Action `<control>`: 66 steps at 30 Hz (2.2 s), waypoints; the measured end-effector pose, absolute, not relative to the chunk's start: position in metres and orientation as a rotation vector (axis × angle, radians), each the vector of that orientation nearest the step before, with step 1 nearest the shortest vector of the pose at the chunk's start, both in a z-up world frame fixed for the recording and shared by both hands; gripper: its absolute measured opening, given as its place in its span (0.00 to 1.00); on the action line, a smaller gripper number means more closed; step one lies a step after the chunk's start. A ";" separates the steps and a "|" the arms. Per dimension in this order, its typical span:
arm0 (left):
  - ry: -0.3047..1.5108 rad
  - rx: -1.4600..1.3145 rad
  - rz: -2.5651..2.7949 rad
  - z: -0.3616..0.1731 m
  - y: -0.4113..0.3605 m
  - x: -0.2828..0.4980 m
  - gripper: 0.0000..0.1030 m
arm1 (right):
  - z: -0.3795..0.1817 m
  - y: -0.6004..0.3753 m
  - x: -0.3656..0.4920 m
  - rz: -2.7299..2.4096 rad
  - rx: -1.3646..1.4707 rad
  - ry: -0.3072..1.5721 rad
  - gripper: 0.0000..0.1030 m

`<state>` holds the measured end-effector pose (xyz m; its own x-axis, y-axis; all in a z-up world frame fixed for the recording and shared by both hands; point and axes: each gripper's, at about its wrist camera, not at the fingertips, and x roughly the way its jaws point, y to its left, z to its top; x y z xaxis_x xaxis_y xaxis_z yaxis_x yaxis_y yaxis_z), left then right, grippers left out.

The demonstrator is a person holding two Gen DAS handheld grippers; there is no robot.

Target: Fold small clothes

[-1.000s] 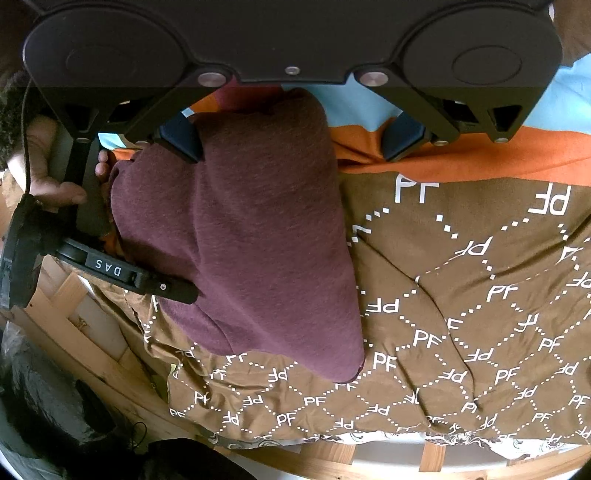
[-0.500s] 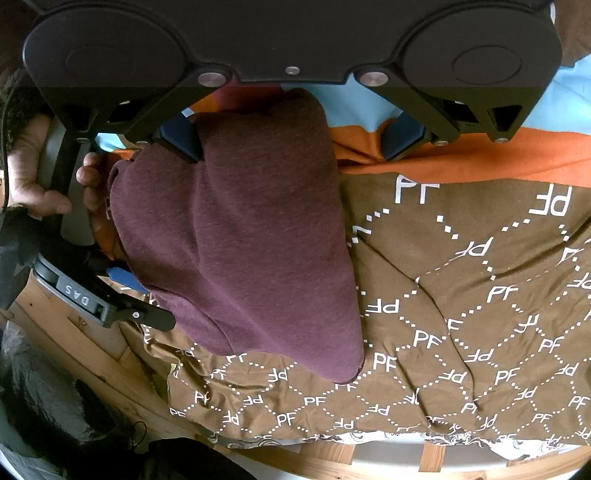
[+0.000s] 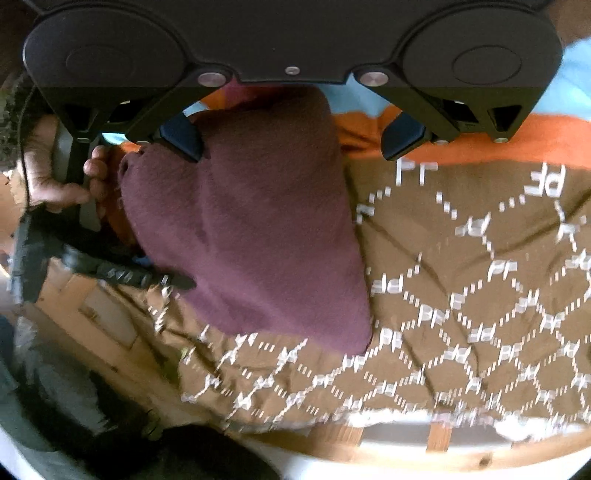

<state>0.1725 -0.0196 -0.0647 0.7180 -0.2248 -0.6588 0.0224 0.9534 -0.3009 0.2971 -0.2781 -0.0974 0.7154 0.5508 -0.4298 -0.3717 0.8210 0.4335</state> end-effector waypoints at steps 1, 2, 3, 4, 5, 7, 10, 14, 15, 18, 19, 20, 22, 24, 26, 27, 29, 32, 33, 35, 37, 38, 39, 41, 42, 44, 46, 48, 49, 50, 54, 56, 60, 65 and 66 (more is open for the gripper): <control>0.742 -0.276 -0.150 -0.061 -0.020 0.171 0.98 | -0.098 -0.279 0.298 0.519 0.338 0.584 0.25; 0.725 -0.278 -0.167 -0.058 -0.021 0.170 0.98 | -0.099 -0.280 0.299 0.520 0.342 0.584 0.23; 0.707 -0.289 -0.186 -0.055 -0.020 0.170 0.98 | -0.099 -0.279 0.299 0.521 0.340 0.583 0.23; 0.691 -0.311 -0.209 -0.052 -0.018 0.170 0.98 | -0.099 -0.278 0.299 0.520 0.333 0.583 0.23; 0.680 -0.341 -0.227 -0.049 -0.016 0.171 0.98 | -0.100 -0.277 0.298 0.518 0.325 0.583 0.23; 0.670 -0.422 -0.250 -0.047 -0.008 0.176 0.98 | -0.100 -0.277 0.299 0.515 0.317 0.583 0.23; 0.710 -0.497 -0.203 -0.050 -0.002 0.192 0.98 | -0.100 -0.277 0.298 0.515 0.318 0.579 0.23; 0.784 -0.450 -0.160 -0.058 -0.003 0.207 0.84 | -0.099 -0.276 0.296 0.521 0.312 0.575 0.29; 0.802 -0.440 -0.166 -0.060 -0.005 0.208 0.84 | -0.099 -0.276 0.296 0.525 0.315 0.574 0.30; 0.813 -0.462 -0.179 -0.064 -0.003 0.207 0.83 | -0.099 -0.275 0.296 0.532 0.311 0.570 0.34; 0.817 -0.461 -0.183 -0.065 -0.001 0.206 0.83 | -0.100 -0.274 0.296 0.530 0.306 0.569 0.34; 0.822 -0.460 -0.182 -0.066 -0.001 0.206 0.83 | -0.100 -0.273 0.296 0.529 0.303 0.569 0.34; 0.846 -0.482 -0.185 -0.070 0.000 0.208 0.82 | -0.101 -0.272 0.296 0.527 0.296 0.569 0.34; 0.867 -0.540 -0.201 -0.074 0.004 0.210 0.75 | -0.103 -0.271 0.296 0.521 0.296 0.570 0.34; 0.876 -0.584 -0.208 -0.077 0.008 0.209 0.72 | -0.105 -0.270 0.296 0.515 0.301 0.574 0.32; 0.877 -0.582 -0.210 -0.077 0.008 0.209 0.70 | -0.105 -0.270 0.296 0.512 0.302 0.575 0.31; 0.875 -0.545 -0.211 -0.074 0.005 0.208 0.65 | -0.103 -0.271 0.296 0.511 0.316 0.578 0.23; 0.862 -0.474 -0.206 -0.067 -0.004 0.206 0.58 | -0.101 -0.269 0.292 0.508 0.313 0.562 0.18; 0.859 -0.453 -0.204 -0.065 -0.006 0.205 0.55 | -0.099 -0.267 0.289 0.505 0.298 0.550 0.18; 0.851 -0.425 -0.202 -0.061 -0.009 0.203 0.52 | -0.094 -0.263 0.283 0.500 0.257 0.519 0.17; 0.842 -0.402 -0.201 -0.056 -0.011 0.202 0.49 | -0.089 -0.258 0.276 0.502 0.219 0.486 0.16; 0.835 -0.391 -0.202 -0.054 -0.012 0.201 0.48 | -0.086 -0.257 0.273 0.505 0.205 0.470 0.16; 0.829 -0.380 -0.202 -0.052 -0.013 0.201 0.48 | -0.083 -0.255 0.271 0.509 0.198 0.457 0.16; 0.828 -0.363 -0.199 -0.048 -0.016 0.199 0.47 | -0.077 -0.254 0.268 0.520 0.191 0.437 0.16; 0.826 -0.359 -0.197 -0.046 -0.017 0.197 0.46 | -0.074 -0.253 0.267 0.524 0.189 0.430 0.16; 0.819 -0.350 -0.201 -0.040 -0.018 0.193 0.45 | -0.069 -0.250 0.265 0.533 0.184 0.421 0.16; 0.811 -0.351 -0.214 -0.034 -0.016 0.186 0.44 | -0.063 -0.247 0.261 0.540 0.184 0.417 0.15; 0.802 -0.352 -0.221 -0.029 -0.013 0.178 0.44 | -0.057 -0.244 0.253 0.551 0.184 0.407 0.15; 0.797 -0.355 -0.223 -0.027 -0.011 0.173 0.44 | -0.054 -0.242 0.249 0.555 0.177 0.402 0.15; 0.792 -0.359 -0.225 -0.027 -0.008 0.168 0.44 | -0.050 -0.239 0.243 0.559 0.167 0.396 0.15; 0.770 -0.354 -0.231 -0.023 0.000 0.147 0.43 | -0.037 -0.226 0.220 0.575 0.136 0.377 0.15; 0.756 -0.365 -0.233 -0.021 0.008 0.137 0.43 | -0.031 -0.218 0.209 0.581 0.118 0.367 0.15; 0.707 -0.376 -0.222 -0.015 0.027 0.119 0.43 | -0.014 -0.196 0.191 0.604 0.069 0.341 0.15; 0.656 -0.412 -0.186 -0.014 0.057 0.108 0.43 | 0.007 -0.155 0.182 0.646 0.002 0.305 0.15; 0.647 -0.418 -0.177 -0.014 0.064 0.106 0.43 | 0.010 -0.146 0.183 0.656 -0.011 0.301 0.15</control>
<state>0.1064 0.0642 -0.0139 0.7865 -0.2873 -0.5467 0.0305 0.9022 -0.4302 0.1827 -0.1458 0.0099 0.7508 0.5986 -0.2793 -0.6018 0.7942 0.0843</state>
